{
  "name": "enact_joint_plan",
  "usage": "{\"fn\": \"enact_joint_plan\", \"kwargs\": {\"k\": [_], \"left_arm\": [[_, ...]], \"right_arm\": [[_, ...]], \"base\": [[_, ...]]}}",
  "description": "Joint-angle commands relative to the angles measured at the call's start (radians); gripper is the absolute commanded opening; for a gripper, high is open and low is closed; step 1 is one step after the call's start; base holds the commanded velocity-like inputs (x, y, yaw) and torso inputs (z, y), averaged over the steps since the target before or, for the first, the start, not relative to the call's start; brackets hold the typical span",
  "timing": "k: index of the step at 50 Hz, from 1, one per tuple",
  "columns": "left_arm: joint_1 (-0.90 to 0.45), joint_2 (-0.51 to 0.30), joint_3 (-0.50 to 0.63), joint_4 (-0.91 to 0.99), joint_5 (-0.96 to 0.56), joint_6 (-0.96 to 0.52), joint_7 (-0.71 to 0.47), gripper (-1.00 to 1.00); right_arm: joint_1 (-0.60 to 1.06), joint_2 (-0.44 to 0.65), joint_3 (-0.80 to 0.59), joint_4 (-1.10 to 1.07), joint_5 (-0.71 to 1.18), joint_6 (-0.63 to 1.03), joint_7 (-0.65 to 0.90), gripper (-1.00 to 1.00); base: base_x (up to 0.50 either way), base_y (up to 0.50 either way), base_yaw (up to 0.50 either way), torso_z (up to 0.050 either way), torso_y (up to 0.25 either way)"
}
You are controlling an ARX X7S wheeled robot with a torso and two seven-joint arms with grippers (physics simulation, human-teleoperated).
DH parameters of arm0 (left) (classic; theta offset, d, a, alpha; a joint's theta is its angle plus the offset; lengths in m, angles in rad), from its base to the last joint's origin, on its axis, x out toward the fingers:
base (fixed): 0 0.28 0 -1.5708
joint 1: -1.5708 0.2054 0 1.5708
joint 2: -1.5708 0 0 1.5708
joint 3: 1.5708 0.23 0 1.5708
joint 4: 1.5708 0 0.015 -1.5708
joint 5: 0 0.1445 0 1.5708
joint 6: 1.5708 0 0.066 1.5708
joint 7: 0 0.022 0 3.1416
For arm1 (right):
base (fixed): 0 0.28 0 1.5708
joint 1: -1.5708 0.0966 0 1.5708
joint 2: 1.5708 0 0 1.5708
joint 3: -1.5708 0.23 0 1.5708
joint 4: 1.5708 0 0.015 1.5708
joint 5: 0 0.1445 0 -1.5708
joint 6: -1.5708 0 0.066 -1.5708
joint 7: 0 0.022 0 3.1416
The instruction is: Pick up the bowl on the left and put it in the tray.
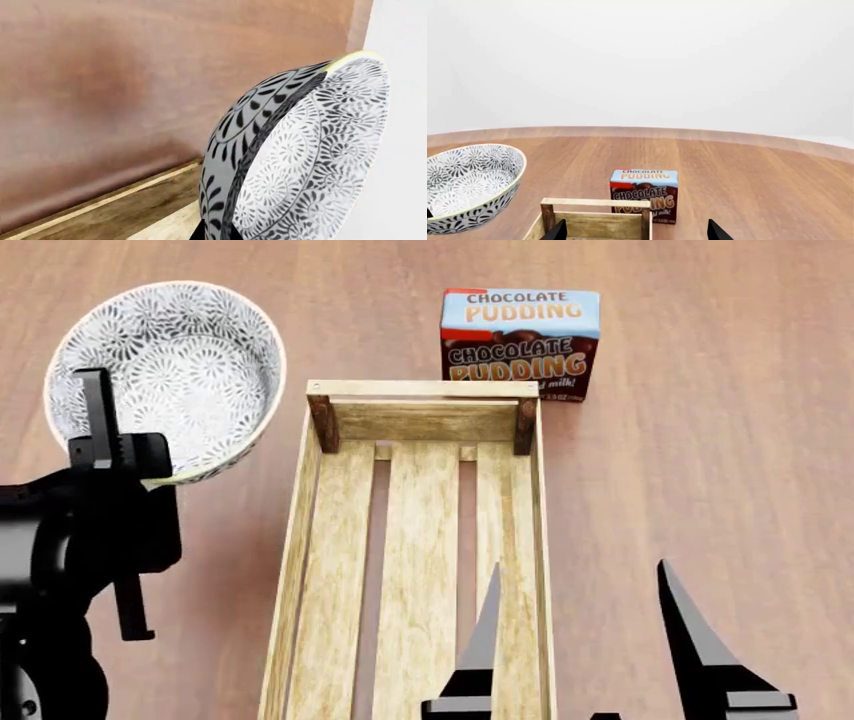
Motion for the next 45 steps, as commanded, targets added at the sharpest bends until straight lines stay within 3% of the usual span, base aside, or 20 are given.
{"fn": "enact_joint_plan", "kwargs": {"k": [1, 3, 5, 6, 7, 9, 13, 16, 18, 45], "left_arm": [[-0.02, 0.015, 0.034, 0.148, 0.056, 0.072, -0.076, -1.0], [-0.026, -0.001, 0.054, 0.178, 0.064, 0.056, -0.166, -1.0], [-0.026, 0.006, 0.055, 0.199, 0.09, 0.079, -0.167, -1.0], [-0.034, -0.016, 0.074, 0.207, 0.083, 0.046, -0.257, -1.0], [-0.034, -0.006, 0.069, 0.215, 0.105, 0.071, -0.229, -1.0], [-0.042, -0.028, 0.084, 0.229, 0.066, 0.031, -0.32, -1.0], [-0.048, -0.005, 0.092, 0.258, 0.124, 0.071, -0.351, -1.0], [-0.053, 0.005, 0.091, 0.272, 0.161, 0.06, -0.36, -1.0], [-0.036, 0.059, 0.024, 0.257, 0.214, 0.01, -0.361, -1.0], [-0.015, 0.06, 0.249, 0.179, 0.196, 0.266, -0.361, -1.0]], "right_arm": [[0.001, -0.014, 0.022, -0.01, -0.009, 0.003, -0.017, 1.0], [0.0, -0.013, 0.024, -0.012, -0.007, 0.002, -0.016, 1.0], [0.0, -0.012, 0.025, -0.01, -0.006, 0.0, -0.016, 1.0], [0.001, -0.013, 0.023, -0.009, -0.006, 0.002, -0.016, 1.0], [0.003, -0.013, 0.022, -0.01, -0.006, 0.004, -0.015, 1.0], [0.004, -0.012, 0.02, -0.011, -0.006, 0.006, -0.014, 1.0], [0.003, -0.011, 0.021, -0.011, -0.005, 0.003, -0.012, 1.0], [0.004, -0.01, 0.021, -0.011, -0.004, 0.003, -0.012, 1.0], [0.004, -0.01, 0.023, -0.009, -0.003, 0.0, -0.011, 1.0], [0.007, -0.002, 0.018, -0.015, 0.003, 0.0, -0.001, 1.0]], "base": [[0.0, 0.0, 0.0, 0.0, 0.0], [0.0, 0.0, 0.0, 0.0, 0.0], [0.0, 0.0, 0.0, 0.0, 0.0], [0.0, 0.0, 0.0, 0.0, 0.0], [0.0, 0.0, 0.0, 0.0, 0.0], [0.0, 0.0, 0.0, 0.0, 0.0], [0.0, 0.0, 0.0, 0.0, 0.004], [0.0, 0.0, 0.0, 0.0, 0.0], [0.0, 0.0, 0.0, 0.0, 0.0], [0.0, 0.0, 0.0, 0.0, 0.0]]}}
